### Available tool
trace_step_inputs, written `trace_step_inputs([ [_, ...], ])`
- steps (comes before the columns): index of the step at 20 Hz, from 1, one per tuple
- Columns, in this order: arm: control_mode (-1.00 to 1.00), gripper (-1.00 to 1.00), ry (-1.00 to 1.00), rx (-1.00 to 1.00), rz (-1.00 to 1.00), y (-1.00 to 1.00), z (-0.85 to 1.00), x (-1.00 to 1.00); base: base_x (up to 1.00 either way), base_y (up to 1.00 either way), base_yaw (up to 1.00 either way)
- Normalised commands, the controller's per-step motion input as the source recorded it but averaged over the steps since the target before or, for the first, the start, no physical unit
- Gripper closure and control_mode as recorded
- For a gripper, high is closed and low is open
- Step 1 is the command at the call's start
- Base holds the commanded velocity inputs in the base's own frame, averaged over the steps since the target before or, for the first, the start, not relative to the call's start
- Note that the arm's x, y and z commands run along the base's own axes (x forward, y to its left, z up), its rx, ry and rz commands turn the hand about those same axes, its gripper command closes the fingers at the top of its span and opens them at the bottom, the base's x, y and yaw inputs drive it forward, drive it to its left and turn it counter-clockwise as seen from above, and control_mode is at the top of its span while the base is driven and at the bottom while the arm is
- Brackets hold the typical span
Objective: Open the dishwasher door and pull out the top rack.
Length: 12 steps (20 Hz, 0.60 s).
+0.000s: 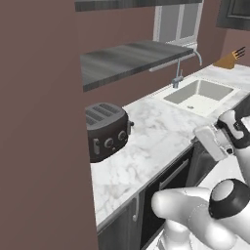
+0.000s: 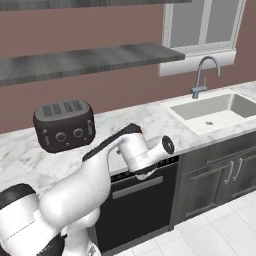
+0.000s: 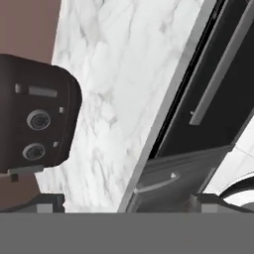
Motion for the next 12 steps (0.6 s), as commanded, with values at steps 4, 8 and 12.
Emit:
trace_step_inputs([
  [4, -1.0, -1.0, 0.04, 0.34, -0.02, -0.63, -0.92, 0.35, 0.0, 0.0, 0.0],
  [8, -1.0, -1.0, 0.0, 0.25, 0.0, -0.35, -0.9, 0.18, 0.0, 0.0, 0.0],
  [12, -1.0, -1.0, 0.0, 0.21, 0.0, -0.28, -0.75, 0.04, 0.0, 0.0, 0.0],
])
